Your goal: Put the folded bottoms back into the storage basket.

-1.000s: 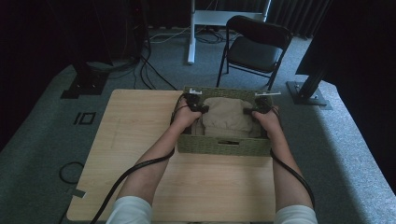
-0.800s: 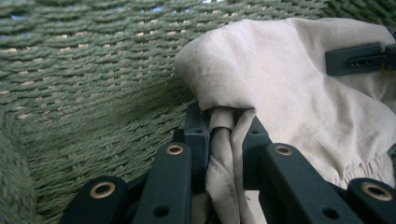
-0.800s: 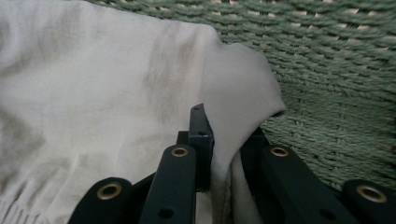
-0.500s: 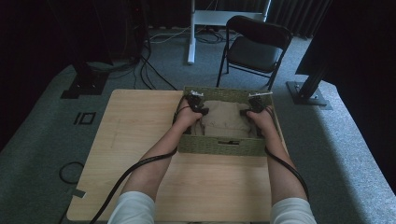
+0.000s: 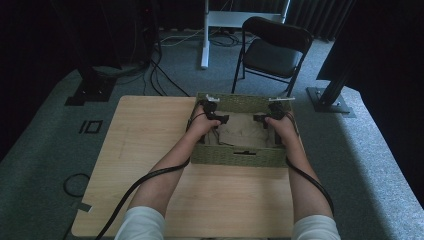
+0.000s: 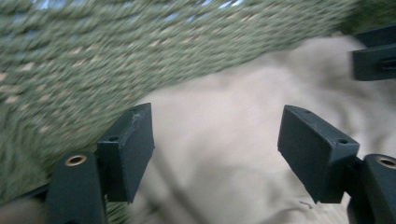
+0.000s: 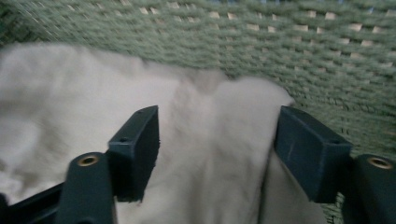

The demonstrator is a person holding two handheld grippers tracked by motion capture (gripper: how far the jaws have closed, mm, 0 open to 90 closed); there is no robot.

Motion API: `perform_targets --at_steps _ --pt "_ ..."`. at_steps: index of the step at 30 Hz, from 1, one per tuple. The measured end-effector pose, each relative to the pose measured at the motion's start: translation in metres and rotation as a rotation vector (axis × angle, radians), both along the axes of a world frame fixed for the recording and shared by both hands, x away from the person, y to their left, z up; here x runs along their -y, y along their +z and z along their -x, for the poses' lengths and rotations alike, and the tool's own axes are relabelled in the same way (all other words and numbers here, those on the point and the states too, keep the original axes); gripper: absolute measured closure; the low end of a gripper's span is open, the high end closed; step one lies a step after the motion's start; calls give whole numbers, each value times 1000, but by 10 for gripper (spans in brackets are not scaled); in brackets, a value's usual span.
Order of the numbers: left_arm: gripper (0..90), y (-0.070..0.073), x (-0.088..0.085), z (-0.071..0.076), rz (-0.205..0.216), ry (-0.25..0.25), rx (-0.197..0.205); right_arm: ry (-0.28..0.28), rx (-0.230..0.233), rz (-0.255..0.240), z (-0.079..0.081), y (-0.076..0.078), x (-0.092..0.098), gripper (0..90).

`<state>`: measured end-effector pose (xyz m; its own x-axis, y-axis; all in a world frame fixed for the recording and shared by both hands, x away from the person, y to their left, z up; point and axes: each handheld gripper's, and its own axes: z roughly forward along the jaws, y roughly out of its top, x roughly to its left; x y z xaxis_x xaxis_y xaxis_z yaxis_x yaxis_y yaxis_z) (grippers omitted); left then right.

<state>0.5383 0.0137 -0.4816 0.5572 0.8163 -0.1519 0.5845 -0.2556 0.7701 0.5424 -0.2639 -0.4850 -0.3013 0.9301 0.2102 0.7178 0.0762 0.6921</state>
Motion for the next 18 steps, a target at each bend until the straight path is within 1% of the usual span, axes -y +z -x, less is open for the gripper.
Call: perform_targets --at_steps 1,2,3,4,5,7,8,9,10,12,13,15,16,17,18 --pt "269 3 2 2 4 -11 7 0 0 0 0 0 0 269" --pt "269 3 2 2 4 -11 7 0 0 0 0 0 0 269" --pt "250 12 5 6 13 -64 31 7 23 -21 2 10 0 234" --pt "235 17 6 8 32 -62 38 16 24 -20 3 13 0 210" --pt "219 17 6 8 32 -62 38 33 33 -16 4 17 -1 194" --pt "218 23 7 11 73 -66 82 46 47 -18 7 23 -1 191" --pt "218 27 6 12 93 -62 87 46 47 -18 7 23 -1 191" --pt "219 32 5 15 95 -67 87 50 45 -20 10 28 -2 174" --pt "218 35 4 16 91 -70 93 58 47 -18 11 30 -3 174" --pt "218 37 4 17 87 -72 96 77 32 -19 13 33 -5 174" --pt "218 43 0 20 73 -83 93 88 37 -18 15 35 -7 174" --pt "218 48 -4 23 77 -88 95 99 50 -13 17 37 -9 174" --pt "216 48 -4 23 77 -88 95 99 50 -13 17 37 -9 174" --pt "200 53 -8 26 79 -109 96 96 66 -14 19 41 -12 175" --pt "200 53 -8 26 79 -109 96 96 66 -14 19 41 -12 175"
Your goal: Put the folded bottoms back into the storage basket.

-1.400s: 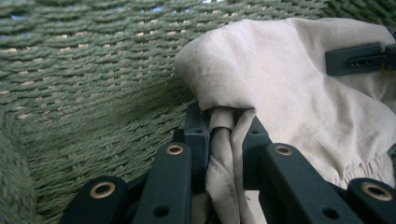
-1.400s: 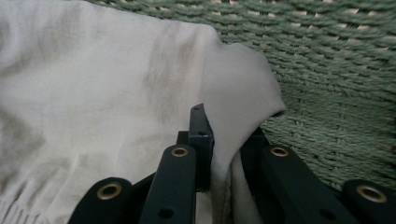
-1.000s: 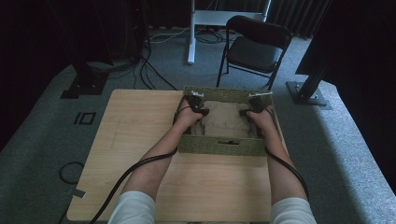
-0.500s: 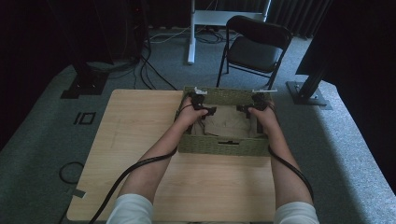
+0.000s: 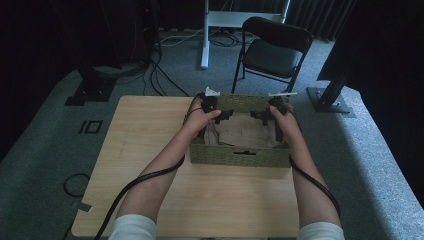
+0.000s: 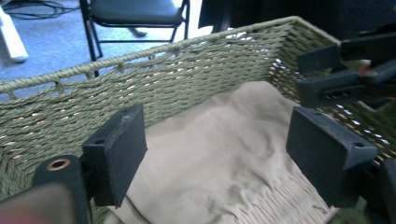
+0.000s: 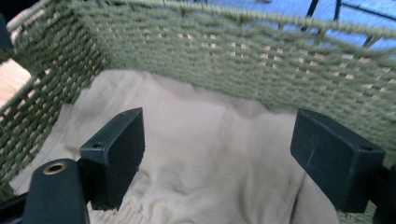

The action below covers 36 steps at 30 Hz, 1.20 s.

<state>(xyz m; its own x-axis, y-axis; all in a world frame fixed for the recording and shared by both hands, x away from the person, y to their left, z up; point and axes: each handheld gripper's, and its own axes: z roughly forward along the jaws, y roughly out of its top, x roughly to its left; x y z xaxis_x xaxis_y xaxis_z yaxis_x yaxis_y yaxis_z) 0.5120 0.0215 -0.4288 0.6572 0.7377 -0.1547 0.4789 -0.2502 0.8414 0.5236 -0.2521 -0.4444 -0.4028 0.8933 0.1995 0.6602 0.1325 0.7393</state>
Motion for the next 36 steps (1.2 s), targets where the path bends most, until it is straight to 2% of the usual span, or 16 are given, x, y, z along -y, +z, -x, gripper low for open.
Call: perform_targets --at_steps 2,5,9,11,13,14,16,19,24,25,26,27,29,30,33,36 --pt "201 5 -4 5 -14 -17 27 -2 20 -8 2 4 -2 177" --pt "200 9 -8 9 16 -5 32 16 37 -12 9 13 -7 177" --pt "200 14 -13 13 19 -5 45 29 58 -30 17 20 -10 177" --pt "201 18 -19 19 7 12 79 40 69 -30 22 23 -11 176" --pt "200 19 -21 21 1 -1 90 51 82 -28 26 25 -11 176" --pt "200 20 -25 26 26 3 90 54 90 -36 28 26 -11 176" --pt "200 19 -28 30 32 -13 80 48 101 -53 32 28 -10 176" --pt "200 18 -30 36 26 -28 89 49 118 -53 37 30 -10 176" --pt "195 16 -32 50 27 -81 76 103 169 -5 55 37 -9 176" --pt "195 16 -32 50 27 -81 76 103 169 -5 55 37 -9 176" --pt "195 17 -32 55 25 -111 78 122 188 -13 61 39 -8 176" --pt "195 17 -32 55 25 -111 78 122 188 -13 61 39 -8 176" --pt "195 17 -32 61 17 -125 79 153 200 -11 71 40 -8 176" --pt "195 18 -32 67 11 -140 78 160 204 -7 74 40 -8 176" --pt "195 20 -32 75 28 -151 71 187 217 6 83 40 -9 176" --pt "195 22 -31 84 25 -158 89 223 237 4 93 42 -10 161"
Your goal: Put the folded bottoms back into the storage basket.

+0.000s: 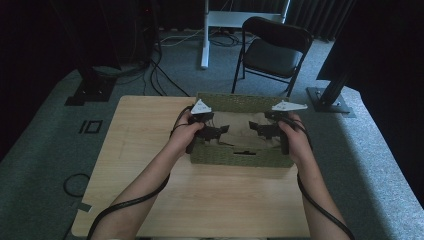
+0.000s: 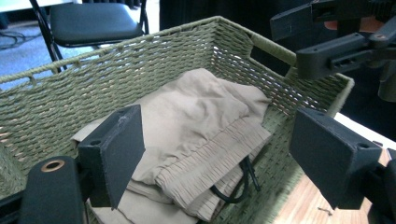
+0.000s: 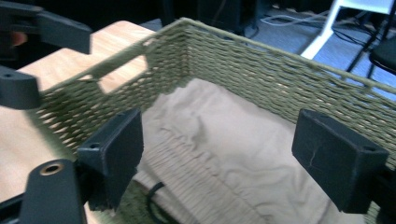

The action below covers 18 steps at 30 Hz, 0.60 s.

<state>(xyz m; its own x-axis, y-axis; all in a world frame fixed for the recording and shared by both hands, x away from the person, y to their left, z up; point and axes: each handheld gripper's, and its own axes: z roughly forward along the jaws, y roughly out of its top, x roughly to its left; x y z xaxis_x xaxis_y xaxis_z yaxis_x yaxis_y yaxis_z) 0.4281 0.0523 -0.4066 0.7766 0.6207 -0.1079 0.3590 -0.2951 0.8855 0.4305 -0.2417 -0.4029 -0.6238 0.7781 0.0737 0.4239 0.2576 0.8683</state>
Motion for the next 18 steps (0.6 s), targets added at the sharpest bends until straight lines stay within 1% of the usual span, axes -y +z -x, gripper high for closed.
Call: perform_targets --at_steps 1,2,4,5,6,8,9,10,12,13,14,15,16,17,18 --pt "195 0 0 0 0 0 0 10 5 -7 4 0 -1 161" --pt "193 1 0 6 0 -11 13 21 9 -13 7 0 -1 161" --pt "183 2 0 11 -1 -19 17 42 19 -10 14 0 -3 156" --pt "183 2 0 11 -1 -19 17 42 19 -10 14 0 -3 156" --pt "183 3 1 19 5 -32 19 56 24 -18 20 -1 -5 143" --pt "183 3 1 19 5 -32 19 58 23 -21 23 -1 -5 143" --pt "183 4 1 28 5 -54 30 70 29 -23 29 -2 -7 142" --pt "184 4 1 31 -11 -55 42 79 28 -26 32 -2 -7 142" --pt "183 3 -1 37 -43 -40 60 89 38 -23 38 -3 -8 142" --pt "184 3 -1 40 -49 -44 70 97 40 -26 41 -4 -8 142" --pt "183 2 -2 44 -37 -52 64 104 42 -30 44 -4 -8 142" --pt "183 0 -3 47 -22 -60 48 108 41 -33 48 -5 -8 142" --pt "184 -1 -3 50 -16 -73 40 114 44 -28 51 -6 -8 142" --pt "183 -1 -3 50 -16 -73 40 118 45 -22 54 -7 -7 142" --pt "184 -4 -3 56 -16 -88 35 118 44 -22 57 -9 -7 142"
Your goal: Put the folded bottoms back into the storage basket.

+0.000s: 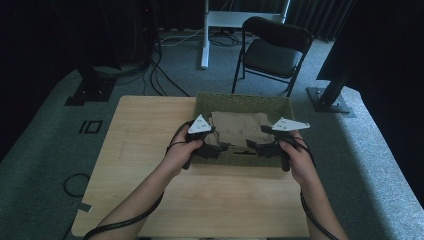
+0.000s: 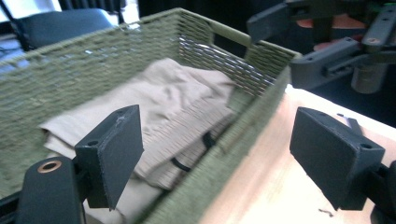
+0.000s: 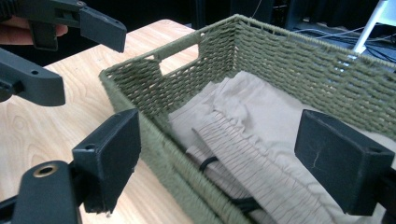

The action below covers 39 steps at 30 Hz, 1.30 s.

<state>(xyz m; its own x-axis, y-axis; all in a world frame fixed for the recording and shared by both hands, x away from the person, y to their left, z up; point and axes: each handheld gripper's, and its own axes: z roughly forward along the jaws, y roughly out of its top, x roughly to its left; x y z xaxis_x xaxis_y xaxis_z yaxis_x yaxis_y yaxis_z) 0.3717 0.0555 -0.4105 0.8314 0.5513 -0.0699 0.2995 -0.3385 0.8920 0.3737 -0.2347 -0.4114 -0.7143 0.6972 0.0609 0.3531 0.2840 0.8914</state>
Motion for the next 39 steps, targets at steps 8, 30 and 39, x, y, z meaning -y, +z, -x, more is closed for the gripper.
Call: perform_targets --at_steps 8,30,39 --pt "184 -9 -8 22 -11 -24 24 11 -18 -53 24 -18 8 142" --pt "183 -75 -31 50 -101 -30 -44 -74 -90 25 55 -92 40 142" --pt "183 -99 -43 47 -131 29 -61 -138 -127 56 60 -118 53 143"
